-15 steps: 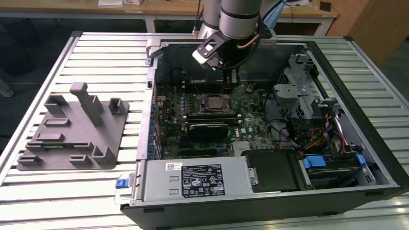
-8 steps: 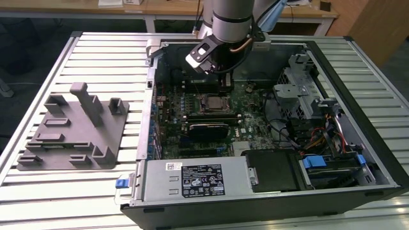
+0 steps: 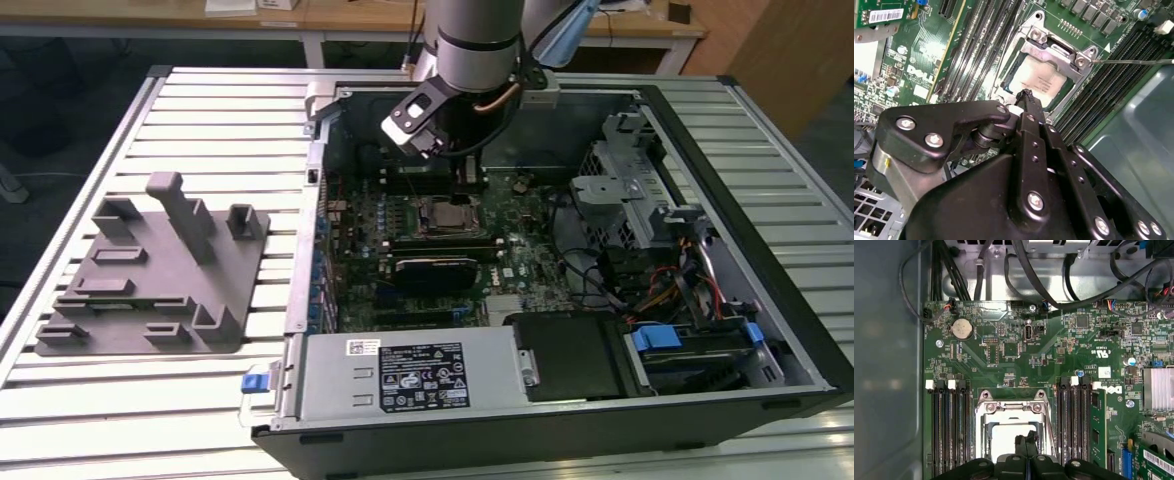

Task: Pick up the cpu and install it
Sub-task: 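Close the cpu cover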

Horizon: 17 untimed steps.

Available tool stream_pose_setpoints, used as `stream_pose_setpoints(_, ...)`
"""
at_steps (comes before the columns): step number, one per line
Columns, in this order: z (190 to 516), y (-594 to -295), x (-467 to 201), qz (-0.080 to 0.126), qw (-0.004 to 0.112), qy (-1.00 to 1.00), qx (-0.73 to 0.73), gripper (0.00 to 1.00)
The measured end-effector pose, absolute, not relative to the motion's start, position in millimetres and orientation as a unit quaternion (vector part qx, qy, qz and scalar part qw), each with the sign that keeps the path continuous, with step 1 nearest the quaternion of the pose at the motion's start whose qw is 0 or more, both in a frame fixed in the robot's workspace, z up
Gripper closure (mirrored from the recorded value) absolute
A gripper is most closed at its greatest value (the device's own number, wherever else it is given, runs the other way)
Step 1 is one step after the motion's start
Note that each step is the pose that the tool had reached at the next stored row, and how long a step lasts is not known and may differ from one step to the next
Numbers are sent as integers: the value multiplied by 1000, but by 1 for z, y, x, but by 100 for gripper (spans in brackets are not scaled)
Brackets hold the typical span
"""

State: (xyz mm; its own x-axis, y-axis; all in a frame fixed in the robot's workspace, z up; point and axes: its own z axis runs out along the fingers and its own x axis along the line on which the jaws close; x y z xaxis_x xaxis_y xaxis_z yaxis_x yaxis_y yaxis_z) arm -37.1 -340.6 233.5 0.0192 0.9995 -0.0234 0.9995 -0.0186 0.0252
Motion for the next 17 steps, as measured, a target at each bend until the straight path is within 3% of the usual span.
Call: stream_pose_setpoints(17, 233, -341, -37, 3, 17, 797, 604, 89)
